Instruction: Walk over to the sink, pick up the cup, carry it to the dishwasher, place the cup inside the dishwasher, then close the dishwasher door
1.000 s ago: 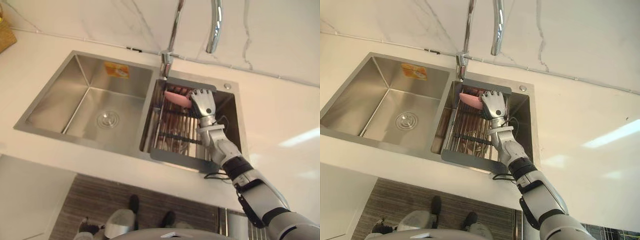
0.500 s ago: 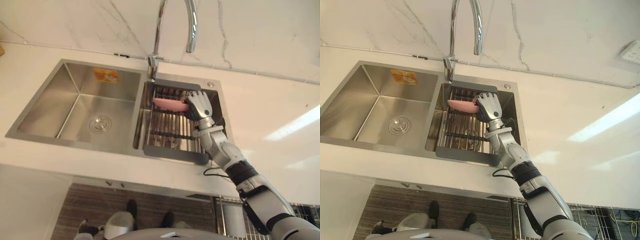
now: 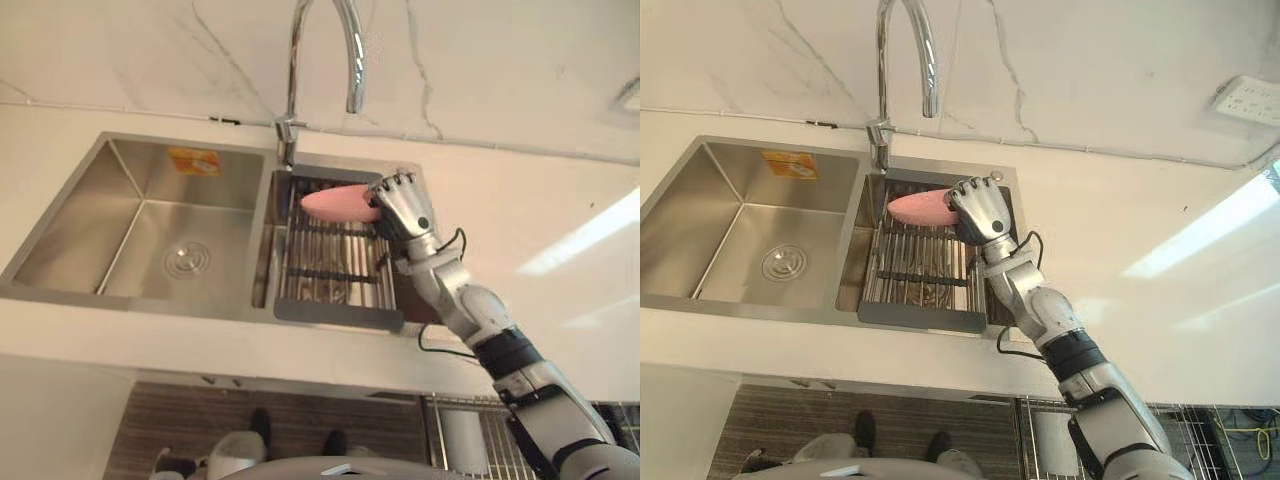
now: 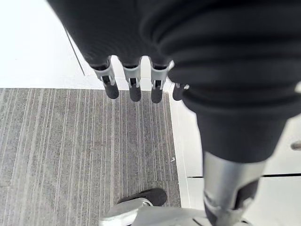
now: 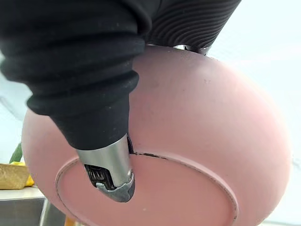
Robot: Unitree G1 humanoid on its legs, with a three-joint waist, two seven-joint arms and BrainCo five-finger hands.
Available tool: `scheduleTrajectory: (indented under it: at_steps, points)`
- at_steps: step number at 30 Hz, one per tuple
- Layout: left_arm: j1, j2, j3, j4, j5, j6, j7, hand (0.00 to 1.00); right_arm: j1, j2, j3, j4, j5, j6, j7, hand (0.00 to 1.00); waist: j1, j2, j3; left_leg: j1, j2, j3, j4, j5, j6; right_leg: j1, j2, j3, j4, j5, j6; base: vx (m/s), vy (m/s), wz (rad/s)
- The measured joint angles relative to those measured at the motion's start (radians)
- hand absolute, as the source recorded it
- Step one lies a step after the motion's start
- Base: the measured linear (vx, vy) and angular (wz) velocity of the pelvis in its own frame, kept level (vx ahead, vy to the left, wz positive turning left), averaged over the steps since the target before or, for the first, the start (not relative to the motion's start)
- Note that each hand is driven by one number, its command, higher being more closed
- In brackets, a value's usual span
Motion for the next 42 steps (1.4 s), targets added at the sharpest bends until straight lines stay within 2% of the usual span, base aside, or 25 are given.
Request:
scheduleTrajectory:
  at_steps: [2, 3, 7, 11, 18, 22, 26, 31, 34, 42]
  points:
    - [0.002, 0.0, 0.0, 0.001, 0.007, 0.0, 0.0, 0.0, 0.018, -0.003, -0.03, -0.027, 0.0, -0.001, 0.008, 1.0, -0.002, -0.002, -0.003, 0.005, 0.003, 0.009, 0.0, -0.002, -0.002, -0.002, 0.003, 0.015, 0.0, 0.001, -0.002, -0.02, 0.014, -0.22]
    - [0.005, 0.0, -0.001, 0.008, 0.009, 0.0, 0.0, 0.0, 0.033, -0.01, -0.052, -0.044, 0.0, -0.003, 0.017, 1.0, -0.012, -0.004, -0.01, 0.005, 0.004, 0.014, 0.0, -0.003, -0.004, -0.002, 0.003, 0.017, -0.002, 0.002, -0.002, -0.01, 0.012, -0.2]
    - [0.01, -0.001, -0.004, 0.039, 0.009, -0.003, 0.001, 0.0, 0.111, -0.078, -0.096, -0.083, 0.0, -0.018, 0.017, 1.0, -0.023, -0.005, -0.042, 0.005, 0.008, 0.037, 0.0, -0.015, -0.01, -0.017, 0.007, 0.045, -0.006, 0.002, -0.002, -0.01, 0.017, -0.2]
    - [0.014, -0.001, -0.008, 0.05, 0.01, -0.005, 0.007, 0.0, 0.147, -0.085, -0.152, -0.086, 0.0, -0.026, 0.016, 1.0, -0.045, -0.005, -0.051, 0.005, 0.011, 0.064, 0.0, -0.018, -0.01, -0.031, 0.009, 0.072, -0.007, 0.004, -0.005, 0.0, 0.022, -0.21]
    - [0.023, 0.003, -0.024, 0.072, 0.015, 0.0, 0.02, 0.0, 0.256, -0.162, -0.324, -0.193, -0.001, -0.051, -0.008, 1.0, -0.08, -0.007, -0.069, 0.01, 0.01, 0.112, 0.001, -0.027, -0.005, -0.044, 0.01, 0.121, -0.013, 0.021, -0.001, 0.03, 0.028, -0.19]
    - [0.026, 0.011, -0.043, 0.078, 0.017, 0.003, 0.02, 0.0, 0.281, -0.166, -0.381, -0.195, 0.0, -0.048, -0.023, 1.0, -0.098, -0.008, -0.082, 0.014, 0.009, 0.141, 0.006, -0.034, -0.001, -0.057, 0.01, 0.15, -0.011, 0.029, -0.002, 0.04, 0.023, -0.25]
    - [0.027, 0.011, -0.044, 0.083, 0.017, 0.005, 0.021, 0.0, 0.334, -0.207, -0.431, -0.195, 0.0, -0.041, -0.03, 1.0, -0.109, -0.009, -0.086, 0.024, 0.008, 0.176, 0.006, -0.045, -0.003, -0.069, 0.01, 0.188, -0.002, 0.028, 0.0, 0.0, 0.034, -0.27]
    - [0.039, 0.015, -0.048, 0.086, 0.017, 0.007, 0.021, 0.0, 0.424, -0.239, -0.573, -0.189, 0.0, -0.028, -0.067, 1.0, -0.148, -0.012, -0.094, 0.025, 0.003, 0.229, 0.006, -0.062, -0.003, -0.101, 0.009, 0.239, 0.01, 0.026, 0.012, 0.0, 0.043, -0.31]
    - [0.043, 0.018, -0.05, 0.088, 0.017, 0.028, 0.019, 0.0, 0.493, -0.26, -0.651, -0.162, 0.0, -0.021, -0.107, 1.0, -0.181, -0.018, -0.11, 0.028, 0.0, 0.262, 0.006, -0.071, 0.0, -0.116, 0.008, 0.271, 0.011, 0.024, 0.012, 0.01, 0.04, -0.33]
    - [0.045, 0.028, -0.081, 0.089, 0.016, 0.041, -0.003, 0.0, 0.631, -0.273, -0.765, -0.102, -0.011, -0.021, -0.165, 1.0, -0.237, -0.023, -0.139, 0.053, -0.005, 0.338, 0.007, -0.103, -0.006, -0.128, 0.005, 0.312, 0.02, 0.022, 0.016, 0.02, 0.028, -0.29]
